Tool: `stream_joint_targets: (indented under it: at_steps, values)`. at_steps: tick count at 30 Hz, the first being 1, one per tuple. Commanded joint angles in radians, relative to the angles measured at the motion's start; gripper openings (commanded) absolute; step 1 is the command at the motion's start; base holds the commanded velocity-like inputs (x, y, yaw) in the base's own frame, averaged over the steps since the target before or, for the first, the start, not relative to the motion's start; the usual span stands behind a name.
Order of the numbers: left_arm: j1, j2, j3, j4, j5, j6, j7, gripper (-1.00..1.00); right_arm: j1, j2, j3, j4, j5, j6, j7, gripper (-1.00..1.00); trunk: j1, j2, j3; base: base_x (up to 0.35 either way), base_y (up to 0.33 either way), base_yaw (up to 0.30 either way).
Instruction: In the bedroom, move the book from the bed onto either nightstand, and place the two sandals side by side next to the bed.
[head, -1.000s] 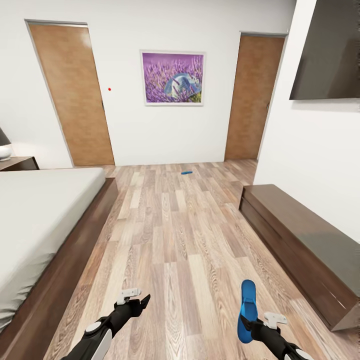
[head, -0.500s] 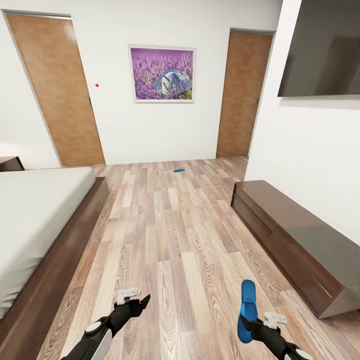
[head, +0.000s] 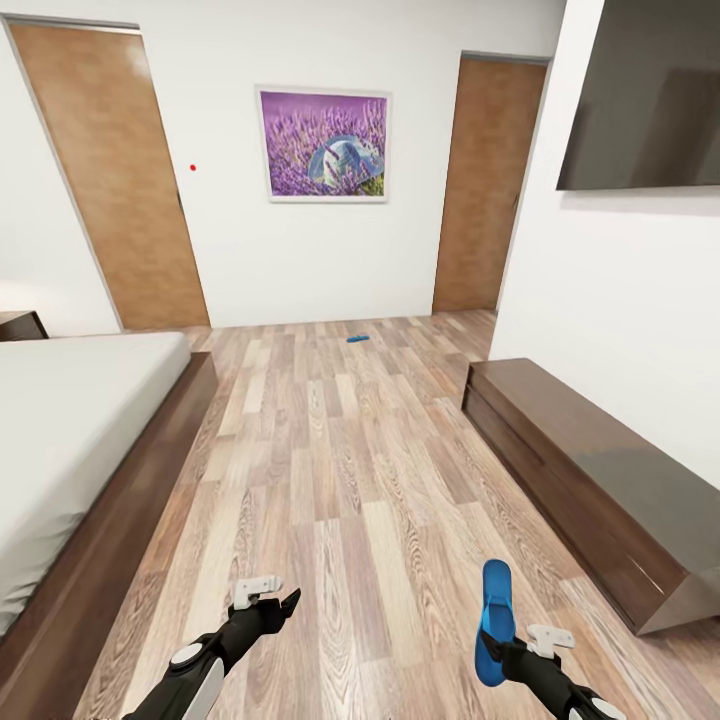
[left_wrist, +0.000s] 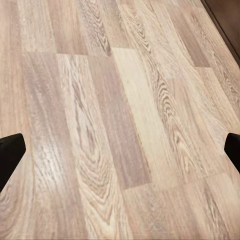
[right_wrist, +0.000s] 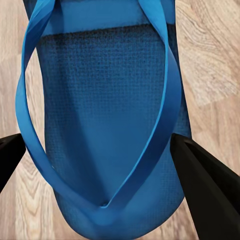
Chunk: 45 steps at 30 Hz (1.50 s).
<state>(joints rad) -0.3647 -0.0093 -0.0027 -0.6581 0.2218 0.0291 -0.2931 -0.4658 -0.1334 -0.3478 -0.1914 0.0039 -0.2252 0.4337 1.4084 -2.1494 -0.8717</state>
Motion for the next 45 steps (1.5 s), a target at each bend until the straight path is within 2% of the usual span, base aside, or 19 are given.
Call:
stream_joint_targets:
  at_steps: [1,21,45]
  values:
    - [0.0,0.0,0.0,0.0,0.01,0.003,-0.003,1.0,-0.001,0.0,-0.007,0.001,0.0,-0.002,0.007,-1.0,0.0,0.0,-0.002,0.0,0.0,0.0]
    - [0.0,0.0,0.0,-0.001,0.01,0.004,-0.006,1.0,-0.001,0.0,-0.007,0.003,-0.008,-0.002,0.008,-1.0,0.0,0.0,-0.003,0.015,0.0,0.0]
    - [0.0,0.0,0.001,-0.001,0.013,0.007,-0.009,1.0,-0.001,0.0,-0.006,0.003,-0.008,-0.002,0.007,-1.0,0.0,0.0,-0.003,0.297,-0.027,0.0]
